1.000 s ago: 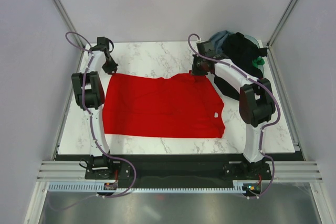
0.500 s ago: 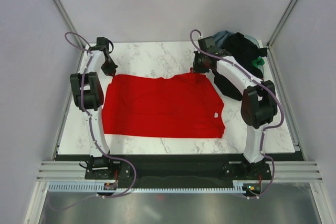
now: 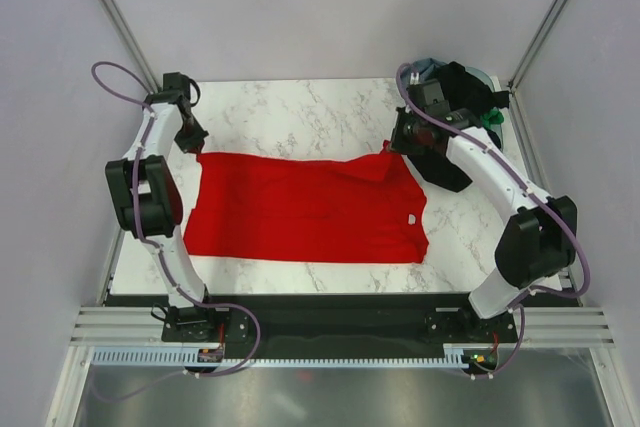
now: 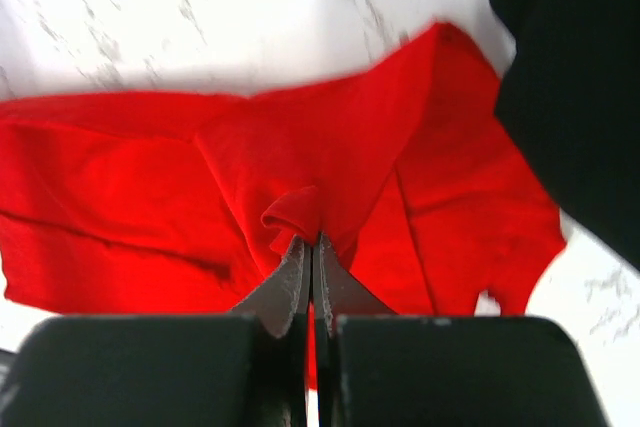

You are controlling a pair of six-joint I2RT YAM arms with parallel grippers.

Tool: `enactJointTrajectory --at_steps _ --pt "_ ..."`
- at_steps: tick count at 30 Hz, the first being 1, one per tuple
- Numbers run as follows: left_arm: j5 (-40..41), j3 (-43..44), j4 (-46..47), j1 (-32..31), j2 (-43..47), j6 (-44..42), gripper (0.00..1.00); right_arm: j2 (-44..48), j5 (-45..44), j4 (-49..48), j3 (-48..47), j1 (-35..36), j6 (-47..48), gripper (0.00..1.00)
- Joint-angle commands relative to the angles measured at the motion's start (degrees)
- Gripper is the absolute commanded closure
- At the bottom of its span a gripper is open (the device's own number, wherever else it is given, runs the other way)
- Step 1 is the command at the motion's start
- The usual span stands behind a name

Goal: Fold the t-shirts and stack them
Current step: Fold the tshirt

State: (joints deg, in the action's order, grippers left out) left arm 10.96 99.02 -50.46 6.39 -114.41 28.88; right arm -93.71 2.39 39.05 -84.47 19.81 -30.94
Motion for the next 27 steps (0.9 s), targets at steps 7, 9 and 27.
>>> enactJointTrajectory --at_steps 7,9,27 --pt "2.3 -10.2 3.0 0.4 7.4 -0.1 0.98 11.1 4.4 2.3 13.6 0.2 -5.3 1.0" --pt "2.2 -11.9 3.4 0.3 8.1 -0.1 0.98 12.8 4.6 2.3 16.4 0.1 -6.0 1.0" --pt "3.5 -28.5 5.7 1.4 19.6 -2.6 0.39 29.9 7.8 4.4 38.7 0.3 -5.5 0.43"
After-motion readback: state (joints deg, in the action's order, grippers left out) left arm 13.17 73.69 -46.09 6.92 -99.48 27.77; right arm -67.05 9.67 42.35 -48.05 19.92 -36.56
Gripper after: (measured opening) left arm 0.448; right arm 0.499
